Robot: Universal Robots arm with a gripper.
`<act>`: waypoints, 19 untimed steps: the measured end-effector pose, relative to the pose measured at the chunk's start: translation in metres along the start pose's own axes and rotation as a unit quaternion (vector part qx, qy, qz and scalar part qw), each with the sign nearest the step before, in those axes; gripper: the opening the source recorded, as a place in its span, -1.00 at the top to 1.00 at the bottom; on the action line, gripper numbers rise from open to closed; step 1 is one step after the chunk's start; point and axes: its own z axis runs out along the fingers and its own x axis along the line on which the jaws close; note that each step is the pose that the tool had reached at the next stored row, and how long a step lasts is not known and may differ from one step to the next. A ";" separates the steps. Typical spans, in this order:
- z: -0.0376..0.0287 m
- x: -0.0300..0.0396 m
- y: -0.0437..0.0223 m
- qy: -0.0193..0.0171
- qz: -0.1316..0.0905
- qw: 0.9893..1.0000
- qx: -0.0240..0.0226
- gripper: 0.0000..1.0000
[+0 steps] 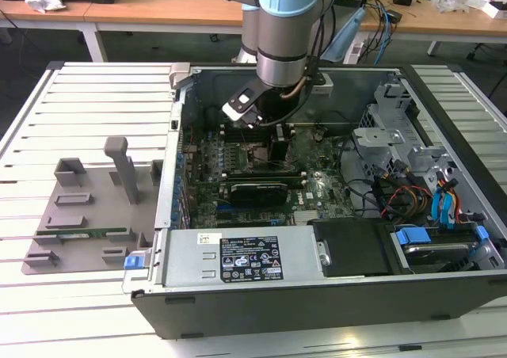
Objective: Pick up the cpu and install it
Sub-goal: 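Place the cpu into insertion slot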
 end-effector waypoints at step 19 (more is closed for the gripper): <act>-0.0050 -0.0002 -0.0083 -0.002 -0.001 1.000 -0.002 -0.24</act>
